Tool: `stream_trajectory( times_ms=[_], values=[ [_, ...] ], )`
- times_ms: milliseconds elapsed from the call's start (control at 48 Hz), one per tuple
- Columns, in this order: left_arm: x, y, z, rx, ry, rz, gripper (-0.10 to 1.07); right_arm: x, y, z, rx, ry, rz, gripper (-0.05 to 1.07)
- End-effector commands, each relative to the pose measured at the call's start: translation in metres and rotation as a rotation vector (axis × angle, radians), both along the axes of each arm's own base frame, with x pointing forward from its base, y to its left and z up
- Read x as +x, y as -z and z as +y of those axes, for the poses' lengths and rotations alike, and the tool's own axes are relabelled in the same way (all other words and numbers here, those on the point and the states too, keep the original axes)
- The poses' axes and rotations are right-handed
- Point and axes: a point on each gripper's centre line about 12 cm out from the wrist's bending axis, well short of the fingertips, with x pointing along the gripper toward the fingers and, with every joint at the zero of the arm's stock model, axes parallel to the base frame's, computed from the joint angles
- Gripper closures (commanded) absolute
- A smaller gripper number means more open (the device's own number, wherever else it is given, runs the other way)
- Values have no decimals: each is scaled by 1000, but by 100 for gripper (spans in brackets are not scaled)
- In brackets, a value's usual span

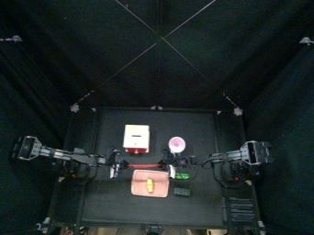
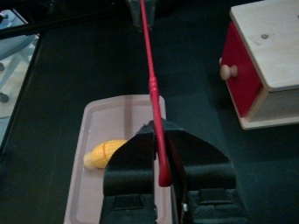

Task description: Cut corn

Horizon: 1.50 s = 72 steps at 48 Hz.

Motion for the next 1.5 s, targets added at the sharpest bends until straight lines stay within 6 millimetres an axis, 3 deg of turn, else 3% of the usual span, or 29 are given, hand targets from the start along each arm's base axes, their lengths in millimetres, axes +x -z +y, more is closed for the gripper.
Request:
stream_trajectory(
  times_ms=[0, 292, 542, 792, 1125, 1479],
  values=[
    [4, -6, 0, 2, 0, -23, 75, 2, -11, 0, 3, 2, -32, 63],
    [7, -7, -7, 15, 38, -38, 76, -7, 3, 19, -31, -55, 53, 63],
    [19, -3, -37, 7, 146, -98, 76, -6, 1, 46, -74, -132, 104, 62],
    [39, 13, -68, -19, 193, 9, 76, -9, 0, 76, -107, -180, 223, 62],
    [48, 32, -96, -23, 190, 113, 76, -13, 22, 80, -77, -160, 332, 62],
    [56, 58, -95, -44, 82, 179, 76, -10, 48, 80, -81, -153, 405, 62]
  ],
)
